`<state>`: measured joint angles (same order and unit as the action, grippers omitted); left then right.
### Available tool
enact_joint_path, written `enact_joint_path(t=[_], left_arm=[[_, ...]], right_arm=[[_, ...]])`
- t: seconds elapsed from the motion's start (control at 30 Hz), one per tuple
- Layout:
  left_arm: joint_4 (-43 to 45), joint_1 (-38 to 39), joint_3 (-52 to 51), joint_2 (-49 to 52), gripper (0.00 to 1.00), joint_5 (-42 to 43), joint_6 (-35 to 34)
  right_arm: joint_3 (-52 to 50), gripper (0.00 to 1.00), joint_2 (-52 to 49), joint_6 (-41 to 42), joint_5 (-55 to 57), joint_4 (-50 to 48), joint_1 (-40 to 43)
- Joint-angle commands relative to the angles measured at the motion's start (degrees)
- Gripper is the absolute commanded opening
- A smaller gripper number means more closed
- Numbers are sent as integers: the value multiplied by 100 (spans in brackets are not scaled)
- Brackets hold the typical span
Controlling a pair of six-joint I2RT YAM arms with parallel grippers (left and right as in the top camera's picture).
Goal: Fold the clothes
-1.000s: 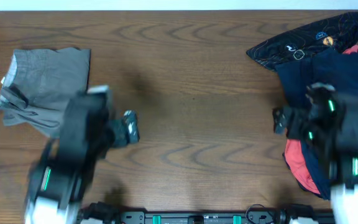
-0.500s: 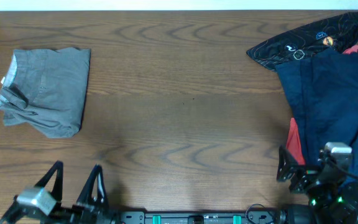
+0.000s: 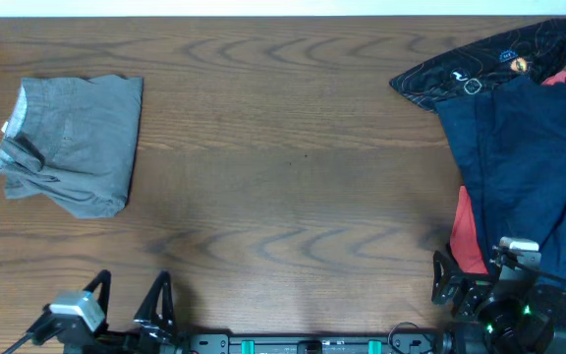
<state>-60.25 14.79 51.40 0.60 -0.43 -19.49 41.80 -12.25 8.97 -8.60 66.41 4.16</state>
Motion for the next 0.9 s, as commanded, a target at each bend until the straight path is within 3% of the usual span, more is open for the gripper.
enact_joint_path(t=[0.0, 0.13, 0.5, 0.63, 0.73, 0.87], left_arm=[[-431, 17, 11, 15, 98, -68, 11], [-1038, 20, 4, 15, 98, -37, -85], [-1043, 17, 4, 15, 98, -26, -83], [-1043, 17, 4, 15, 98, -26, -83], [-1043, 17, 4, 15, 98, -26, -81], [-1043, 17, 4, 15, 98, -26, -81]], right_arm=[[-26, 99, 26, 66, -28, 7, -46], [-26, 99, 33, 66, -28, 7, -48], [-83, 99, 240, 61, 63, -225, -343], [-509, 99, 509, -566, 83, -1486, -350], [-1294, 99, 907, -1521, 66, -2909, -350], [-2430, 99, 1176, -2033, 68, -4706, -348]])
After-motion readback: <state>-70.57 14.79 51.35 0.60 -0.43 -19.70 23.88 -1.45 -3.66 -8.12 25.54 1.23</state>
